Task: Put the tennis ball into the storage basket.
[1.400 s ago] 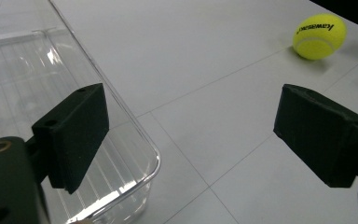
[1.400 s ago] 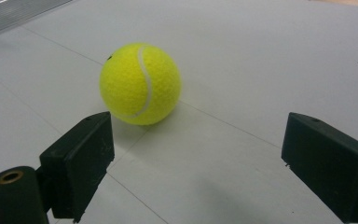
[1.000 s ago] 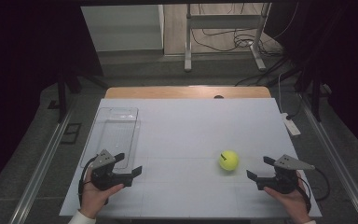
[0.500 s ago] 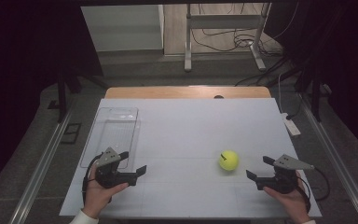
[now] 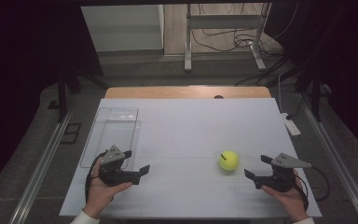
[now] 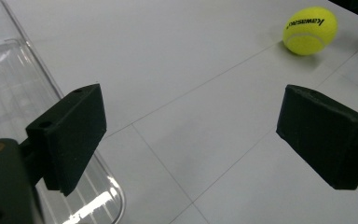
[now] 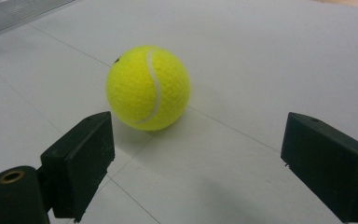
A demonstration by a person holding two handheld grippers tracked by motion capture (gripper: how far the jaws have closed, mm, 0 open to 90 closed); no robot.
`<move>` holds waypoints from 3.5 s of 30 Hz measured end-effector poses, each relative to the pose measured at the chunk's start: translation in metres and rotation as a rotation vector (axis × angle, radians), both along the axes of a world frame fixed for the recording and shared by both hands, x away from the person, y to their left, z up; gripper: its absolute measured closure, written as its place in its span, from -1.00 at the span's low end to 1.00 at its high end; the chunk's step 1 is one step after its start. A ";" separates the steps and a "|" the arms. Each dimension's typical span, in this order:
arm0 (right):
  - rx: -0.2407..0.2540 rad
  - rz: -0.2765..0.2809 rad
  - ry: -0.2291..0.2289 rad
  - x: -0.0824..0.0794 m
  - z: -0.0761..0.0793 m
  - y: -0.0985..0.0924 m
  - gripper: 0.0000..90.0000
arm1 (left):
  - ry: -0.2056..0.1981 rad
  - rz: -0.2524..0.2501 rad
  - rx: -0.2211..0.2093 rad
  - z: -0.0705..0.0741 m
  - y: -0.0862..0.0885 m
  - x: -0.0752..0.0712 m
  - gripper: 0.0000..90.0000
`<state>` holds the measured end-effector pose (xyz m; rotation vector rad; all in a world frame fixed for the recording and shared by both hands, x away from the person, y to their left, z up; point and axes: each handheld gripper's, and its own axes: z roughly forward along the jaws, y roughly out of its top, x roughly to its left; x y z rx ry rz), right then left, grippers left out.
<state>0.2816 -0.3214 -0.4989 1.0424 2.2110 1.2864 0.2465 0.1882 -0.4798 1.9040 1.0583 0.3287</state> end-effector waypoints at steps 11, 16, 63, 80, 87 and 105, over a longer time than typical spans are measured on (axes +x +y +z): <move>0.000 0.009 -0.002 0.001 0.000 0.002 -0.78 | 0.029 -0.043 0.011 0.006 -0.013 0.009 -0.77; -0.003 0.009 0.002 0.001 0.000 0.002 -0.78 | 0.037 -0.057 0.017 0.005 -0.018 0.013 -0.77; -0.012 0.014 0.014 0.000 -0.004 0.001 -0.77 | 0.068 -0.193 0.053 0.013 -0.073 0.048 -0.78; -0.012 0.014 0.015 0.001 -0.004 0.000 -0.77 | 0.062 -0.238 0.055 0.019 -0.095 0.058 -0.78; -0.013 0.015 0.016 0.001 -0.004 0.000 -0.77 | 0.066 -0.250 0.061 0.019 -0.105 0.063 -0.78; -0.017 0.016 0.011 0.001 -0.004 0.000 -0.77 | 0.060 -0.277 0.056 0.025 -0.122 0.068 -0.78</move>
